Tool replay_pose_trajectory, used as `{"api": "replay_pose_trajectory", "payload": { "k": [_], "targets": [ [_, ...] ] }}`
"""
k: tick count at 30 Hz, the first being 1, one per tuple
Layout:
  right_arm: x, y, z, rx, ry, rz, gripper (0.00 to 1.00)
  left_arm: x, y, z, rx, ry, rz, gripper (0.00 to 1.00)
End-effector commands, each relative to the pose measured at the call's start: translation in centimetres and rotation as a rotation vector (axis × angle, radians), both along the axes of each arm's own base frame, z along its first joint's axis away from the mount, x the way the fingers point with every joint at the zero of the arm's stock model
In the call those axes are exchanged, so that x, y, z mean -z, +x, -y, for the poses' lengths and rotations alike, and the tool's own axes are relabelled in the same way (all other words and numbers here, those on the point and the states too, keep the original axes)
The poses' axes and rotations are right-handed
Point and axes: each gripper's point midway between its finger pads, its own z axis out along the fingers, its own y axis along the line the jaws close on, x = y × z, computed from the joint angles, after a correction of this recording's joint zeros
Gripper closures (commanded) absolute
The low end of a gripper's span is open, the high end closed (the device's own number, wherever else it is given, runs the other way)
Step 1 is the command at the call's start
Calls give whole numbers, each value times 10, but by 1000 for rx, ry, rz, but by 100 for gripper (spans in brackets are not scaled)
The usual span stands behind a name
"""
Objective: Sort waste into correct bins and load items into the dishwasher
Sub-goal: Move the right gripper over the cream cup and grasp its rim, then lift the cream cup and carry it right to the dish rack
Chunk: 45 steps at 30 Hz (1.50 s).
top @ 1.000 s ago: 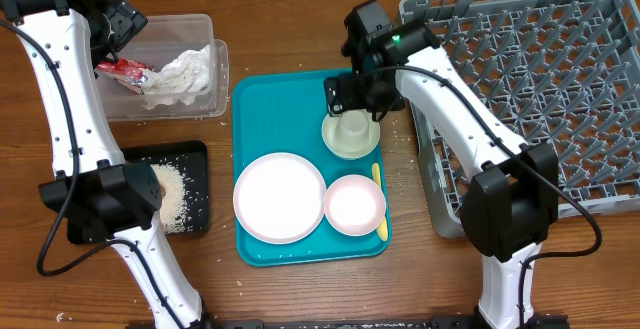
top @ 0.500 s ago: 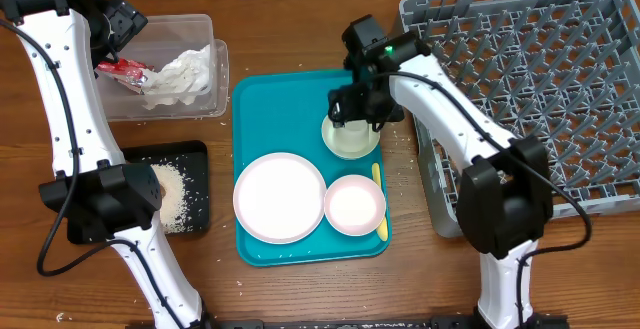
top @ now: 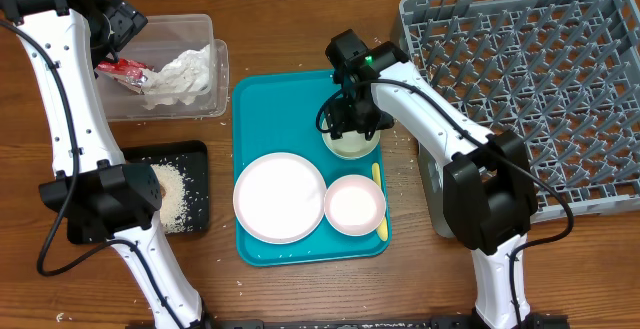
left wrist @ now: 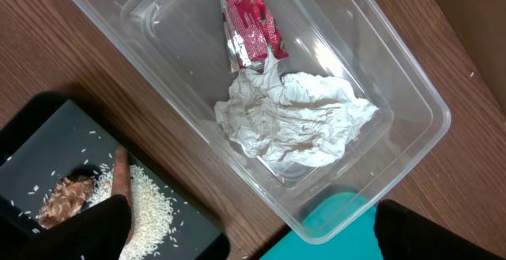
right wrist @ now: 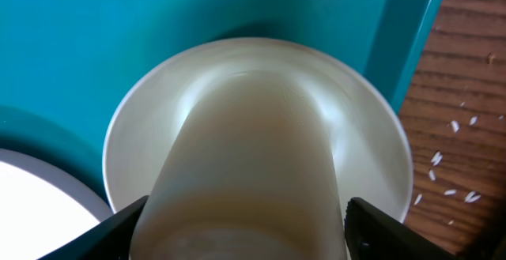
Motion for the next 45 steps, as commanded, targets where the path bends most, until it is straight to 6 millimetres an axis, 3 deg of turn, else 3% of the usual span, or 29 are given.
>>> {"api": "replay_pose_trajectory", "payload": {
  "k": [1, 5, 10, 17, 20, 24, 28, 33, 38, 41, 45],
  "targets": [
    [0, 2, 5, 0, -25, 17, 28, 4, 1, 2, 3, -7, -9, 0],
    [-7, 4, 4, 1, -21, 21, 32, 4, 1, 2, 3, -7, -9, 0],
    [-33, 11, 2, 5, -9, 44, 36, 4, 1, 2, 3, -7, -9, 0],
    [-103, 39, 20, 38, 35, 145, 41, 4, 1, 2, 3, -7, -9, 0],
    [-140, 63, 48, 107, 27, 248, 41, 4, 1, 2, 3, -7, -9, 0],
    [-186, 93, 113, 252, 5, 377, 41, 4, 1, 2, 3, -7, -9, 0],
    [-208, 110, 194, 421, -6, 439, 41, 4, 1, 2, 3, -7, -9, 0],
    [-207, 106, 306, 673, -46, 436, 41, 4, 1, 2, 3, -7, -9, 0],
    [-207, 84, 409, 899, -85, 453, 40, 4, 1, 2, 3, -7, -9, 0],
    [-202, 66, 457, 1018, -101, 450, 40, 4, 1, 2, 3, -7, -9, 0],
    [-184, 50, 489, 1092, -45, 398, 40, 4, 1, 2, 3, -7, -9, 0]
  ]
}}
